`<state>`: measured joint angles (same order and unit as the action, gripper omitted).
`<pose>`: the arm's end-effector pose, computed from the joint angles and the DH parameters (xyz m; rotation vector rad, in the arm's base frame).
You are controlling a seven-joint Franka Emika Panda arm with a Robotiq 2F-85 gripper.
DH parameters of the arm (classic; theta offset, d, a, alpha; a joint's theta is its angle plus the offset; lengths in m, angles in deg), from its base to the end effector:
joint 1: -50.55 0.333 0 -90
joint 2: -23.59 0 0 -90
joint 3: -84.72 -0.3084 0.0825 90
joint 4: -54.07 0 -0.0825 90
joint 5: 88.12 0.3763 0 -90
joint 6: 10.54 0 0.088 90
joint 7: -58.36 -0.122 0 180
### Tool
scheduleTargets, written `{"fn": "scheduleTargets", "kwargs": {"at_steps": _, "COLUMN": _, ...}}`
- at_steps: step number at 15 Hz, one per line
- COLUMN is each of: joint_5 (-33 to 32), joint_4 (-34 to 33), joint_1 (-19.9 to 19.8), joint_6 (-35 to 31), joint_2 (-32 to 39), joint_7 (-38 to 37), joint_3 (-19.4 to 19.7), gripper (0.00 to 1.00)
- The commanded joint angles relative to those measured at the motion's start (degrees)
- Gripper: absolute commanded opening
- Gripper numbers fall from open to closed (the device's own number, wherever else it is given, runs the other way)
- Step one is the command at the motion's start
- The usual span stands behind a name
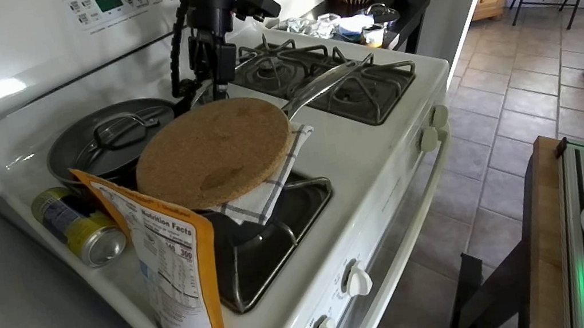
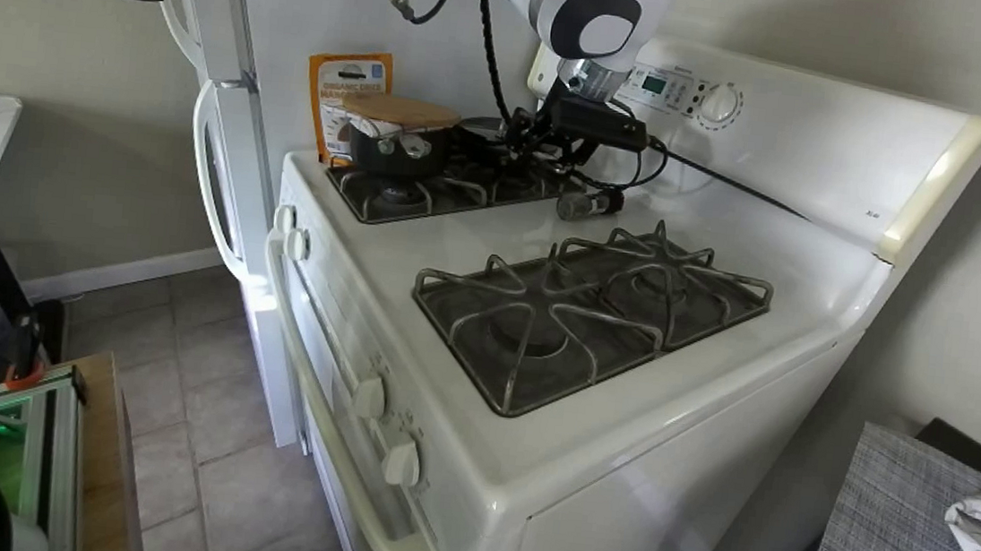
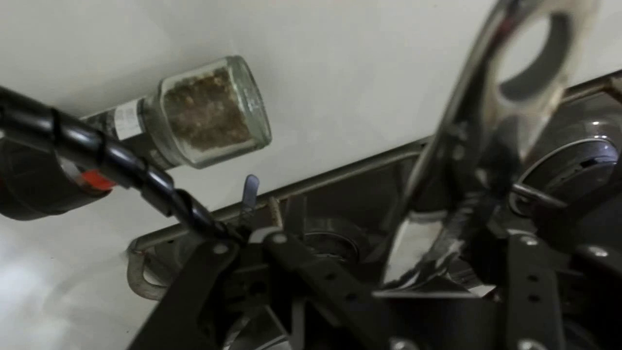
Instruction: Pick up the gray pan and put it on the top right cooker on the stove
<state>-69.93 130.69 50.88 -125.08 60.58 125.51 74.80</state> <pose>0.7100 0.1257 0.3450 -2.3161 -1.5591 -0.2941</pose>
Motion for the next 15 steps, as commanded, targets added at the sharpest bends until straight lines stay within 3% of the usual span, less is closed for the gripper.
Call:
{"fn": "scheduleTargets", "kwargs": {"at_steps": 1, "joint_5": -1.62, "joint_4": 0.53, "joint_1": 0.04, "joint_6": 0.77, "joint_2": -0.24, "joint_7": -2.46, "joint_3": -0.33, "gripper": 0.51}}
{"fn": "scheduleTargets", "kwargs": {"at_steps": 7, "joint_5": -1.51, "joint_4": 0.8, "joint_1": -0.24, "joint_6": 0.19, "joint_2": -0.21, "joint_7": -3.26, "joint_3": -0.38, "gripper": 0.01}}
{"fn": "scheduleTargets", "kwargs": {"at_steps": 12, "joint_5": -0.05, "joint_4": 1.04, "joint_1": -1.31, "joint_6": -0.8, "joint_2": -0.55, "joint_7": -1.51, "joint_3": -1.17, "gripper": 0.01}}
{"fn": "scheduleTargets", "kwargs": {"at_steps": 15, "joint_5": 4.68, "joint_4": 2.01, "joint_1": -4.42, "joint_6": -4.07, "joint_2": -1.16, "joint_7": 4.46, "joint_3": -3.38, "gripper": 0.01}}
